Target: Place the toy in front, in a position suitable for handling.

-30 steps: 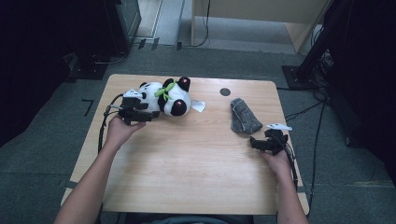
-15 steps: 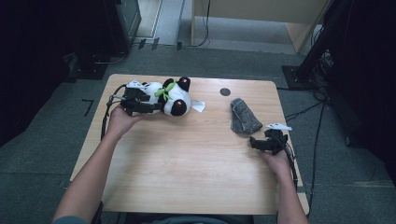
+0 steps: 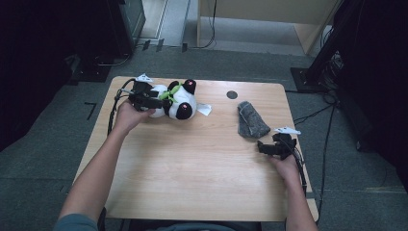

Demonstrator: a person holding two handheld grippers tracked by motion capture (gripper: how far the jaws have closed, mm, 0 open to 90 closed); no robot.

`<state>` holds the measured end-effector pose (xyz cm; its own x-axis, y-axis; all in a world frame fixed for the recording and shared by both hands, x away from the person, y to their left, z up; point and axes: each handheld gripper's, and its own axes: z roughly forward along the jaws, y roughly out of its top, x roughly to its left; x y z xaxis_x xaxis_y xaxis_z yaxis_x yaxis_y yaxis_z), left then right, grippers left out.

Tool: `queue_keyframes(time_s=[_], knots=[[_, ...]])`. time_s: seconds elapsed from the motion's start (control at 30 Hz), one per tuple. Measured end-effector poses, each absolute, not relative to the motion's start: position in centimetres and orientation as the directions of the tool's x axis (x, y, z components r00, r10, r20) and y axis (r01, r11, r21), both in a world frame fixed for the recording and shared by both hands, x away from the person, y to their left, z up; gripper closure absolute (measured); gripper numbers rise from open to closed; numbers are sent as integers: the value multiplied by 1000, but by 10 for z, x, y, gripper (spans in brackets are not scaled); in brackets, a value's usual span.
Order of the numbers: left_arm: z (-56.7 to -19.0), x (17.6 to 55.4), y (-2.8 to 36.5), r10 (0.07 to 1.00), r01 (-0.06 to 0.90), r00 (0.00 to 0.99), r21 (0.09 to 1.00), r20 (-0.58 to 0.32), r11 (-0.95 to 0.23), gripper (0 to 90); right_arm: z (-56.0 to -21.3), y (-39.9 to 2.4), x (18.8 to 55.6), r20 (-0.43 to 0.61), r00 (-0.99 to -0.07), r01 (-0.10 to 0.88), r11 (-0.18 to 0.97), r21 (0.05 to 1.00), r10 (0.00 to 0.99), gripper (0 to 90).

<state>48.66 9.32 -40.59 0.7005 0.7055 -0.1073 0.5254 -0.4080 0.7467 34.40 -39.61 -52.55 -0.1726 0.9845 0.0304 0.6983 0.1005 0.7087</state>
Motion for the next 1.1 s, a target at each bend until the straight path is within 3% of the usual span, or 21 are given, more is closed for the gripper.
queue_keyframes(time_s=[0.37, 0.63, 0.7, 0.73, 1.1], knots=[[-416, 501, 78, 711, 548, 692, 732, -125, -405, 301, -526, -396, 344, 30, -173, 698, 101, 709, 985, 0], [-428, 503, 70, 710, 527, 699, 734, -88, -429, 365, -526, -396, 344, 30, -173, 698, 101, 709, 984, 0], [-430, 503, 72, 718, 528, 690, 742, -93, -412, 410, -526, -396, 344, 30, -173, 698, 101, 709, 984, 0], [-431, 503, 73, 720, 524, 688, 747, -90, -408, 473, -526, -396, 344, 29, -174, 697, 102, 709, 984, 0], [-432, 501, 79, 707, 560, 686, 745, -171, -363, 666, -525, -396, 344, 29, -182, 695, 108, 710, 983, 1]])
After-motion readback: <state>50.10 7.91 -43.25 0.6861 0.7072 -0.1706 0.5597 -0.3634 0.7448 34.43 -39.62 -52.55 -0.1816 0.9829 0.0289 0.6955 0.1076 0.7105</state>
